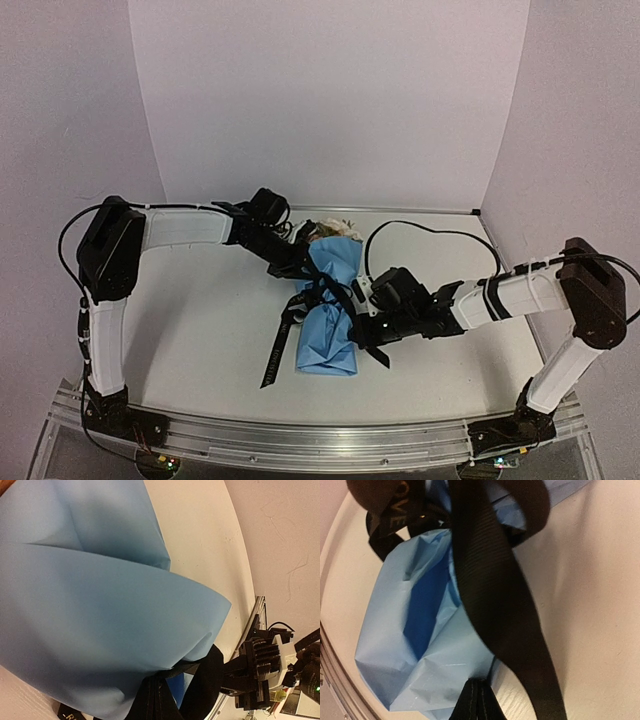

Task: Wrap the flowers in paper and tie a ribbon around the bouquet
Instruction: Cross the half-tied ribbon over the folded bouquet.

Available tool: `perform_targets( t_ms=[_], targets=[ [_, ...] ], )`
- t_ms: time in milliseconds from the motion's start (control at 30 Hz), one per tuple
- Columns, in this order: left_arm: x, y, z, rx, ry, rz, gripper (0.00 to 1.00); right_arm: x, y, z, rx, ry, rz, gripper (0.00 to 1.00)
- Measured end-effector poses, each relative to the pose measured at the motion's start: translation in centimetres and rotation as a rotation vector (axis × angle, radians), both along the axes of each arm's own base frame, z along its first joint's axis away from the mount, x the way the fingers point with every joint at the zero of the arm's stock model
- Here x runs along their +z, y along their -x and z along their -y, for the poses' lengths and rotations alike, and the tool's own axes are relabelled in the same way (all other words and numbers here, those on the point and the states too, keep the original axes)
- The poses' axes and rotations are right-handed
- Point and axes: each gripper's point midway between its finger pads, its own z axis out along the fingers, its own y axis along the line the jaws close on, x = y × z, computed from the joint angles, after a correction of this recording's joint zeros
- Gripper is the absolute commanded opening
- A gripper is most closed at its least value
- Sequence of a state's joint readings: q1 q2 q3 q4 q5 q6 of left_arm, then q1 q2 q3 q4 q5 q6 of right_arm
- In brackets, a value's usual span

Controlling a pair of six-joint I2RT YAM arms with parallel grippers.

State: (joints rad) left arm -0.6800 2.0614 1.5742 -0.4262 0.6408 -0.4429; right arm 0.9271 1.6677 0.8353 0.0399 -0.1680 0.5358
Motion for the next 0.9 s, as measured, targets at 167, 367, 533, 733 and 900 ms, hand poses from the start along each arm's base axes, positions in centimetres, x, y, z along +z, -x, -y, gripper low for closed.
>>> perform_targets(
  t_ms=[167, 367, 533, 733, 900],
  targets=[
    [-2.3, 1.9, -1.3, 0.002, -0.028, -0.062, 0.00, 0.3, 1.4, -1.1, 0.060, -0.024, -0.033, 0.00],
    [-4.7, 4.0, -2.7, 0.023, -0.058, -0.143, 0.00, 0.1, 2.5, -0.6, 0.091, 0.017, -0.043, 0.22],
    [-3.6, 3.8, -2.1, 0.013, -0.029, -0.145, 0.00, 2.1, 2.3, 0.2, 0.124, 0.058, 0.014, 0.42],
    [-1.2, 3.4, -1.1, 0.005, 0.035, -0.146, 0.00, 5.3, -0.3, -0.3, 0.112, 0.083, 0.165, 0.61],
    [-0.6, 3.7, -1.2, 0.015, 0.048, -0.162, 0.00, 6.0, -2.6, -0.5, 0.067, 0.132, 0.238, 0.63]
  ],
)
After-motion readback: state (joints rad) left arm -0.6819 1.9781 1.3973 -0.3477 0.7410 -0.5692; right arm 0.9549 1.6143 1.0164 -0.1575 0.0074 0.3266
